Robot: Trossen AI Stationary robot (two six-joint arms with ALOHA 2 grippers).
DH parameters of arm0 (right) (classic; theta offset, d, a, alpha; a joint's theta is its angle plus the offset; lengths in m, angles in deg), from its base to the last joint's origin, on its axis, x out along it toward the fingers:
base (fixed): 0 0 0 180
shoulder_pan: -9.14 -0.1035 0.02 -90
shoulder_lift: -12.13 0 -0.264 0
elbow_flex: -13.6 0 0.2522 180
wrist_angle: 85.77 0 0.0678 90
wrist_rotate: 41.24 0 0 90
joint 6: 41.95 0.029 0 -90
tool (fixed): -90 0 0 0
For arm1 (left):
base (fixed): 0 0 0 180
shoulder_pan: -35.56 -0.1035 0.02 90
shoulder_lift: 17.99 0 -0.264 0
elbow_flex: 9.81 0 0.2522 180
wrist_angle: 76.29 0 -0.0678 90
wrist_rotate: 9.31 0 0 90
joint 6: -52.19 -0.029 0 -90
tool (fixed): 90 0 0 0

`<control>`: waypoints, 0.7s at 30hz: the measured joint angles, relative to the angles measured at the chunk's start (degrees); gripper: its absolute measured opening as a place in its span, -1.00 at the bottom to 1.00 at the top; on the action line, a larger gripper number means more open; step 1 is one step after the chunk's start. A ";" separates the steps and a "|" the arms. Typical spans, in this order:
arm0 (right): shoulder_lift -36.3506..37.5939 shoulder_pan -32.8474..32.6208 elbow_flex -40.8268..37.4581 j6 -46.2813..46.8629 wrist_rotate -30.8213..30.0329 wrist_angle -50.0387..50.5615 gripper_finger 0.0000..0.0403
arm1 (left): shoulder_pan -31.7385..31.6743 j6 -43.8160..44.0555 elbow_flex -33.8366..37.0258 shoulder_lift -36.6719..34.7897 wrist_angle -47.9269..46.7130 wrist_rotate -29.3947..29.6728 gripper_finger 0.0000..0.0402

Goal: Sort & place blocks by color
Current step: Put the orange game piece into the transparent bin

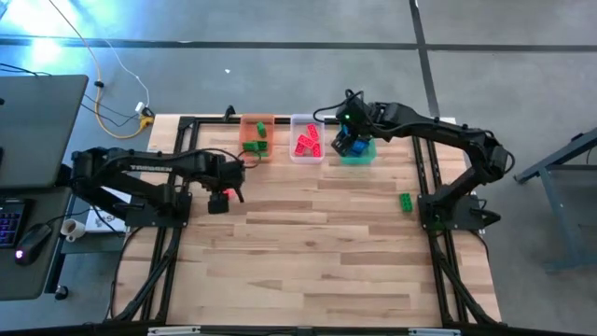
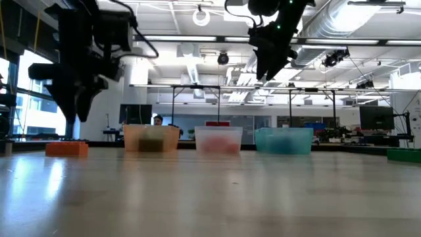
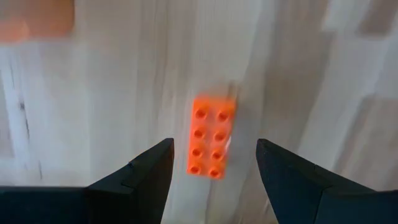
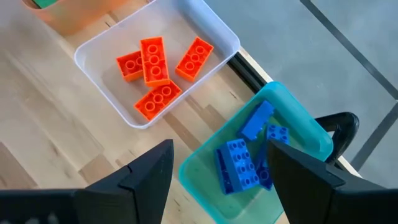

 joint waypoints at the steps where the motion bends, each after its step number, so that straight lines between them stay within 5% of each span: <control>1: 0.00 -0.06 0.00 0.00 0.00 -0.04 0.21 | -0.02 0.01 0.00 1.24 -0.68 0.70 0.07; 21: 0.00 -0.38 0.00 -0.25 0.38 -0.37 0.21 | -3.23 -3.17 -0.04 18.81 0.54 2.75 0.07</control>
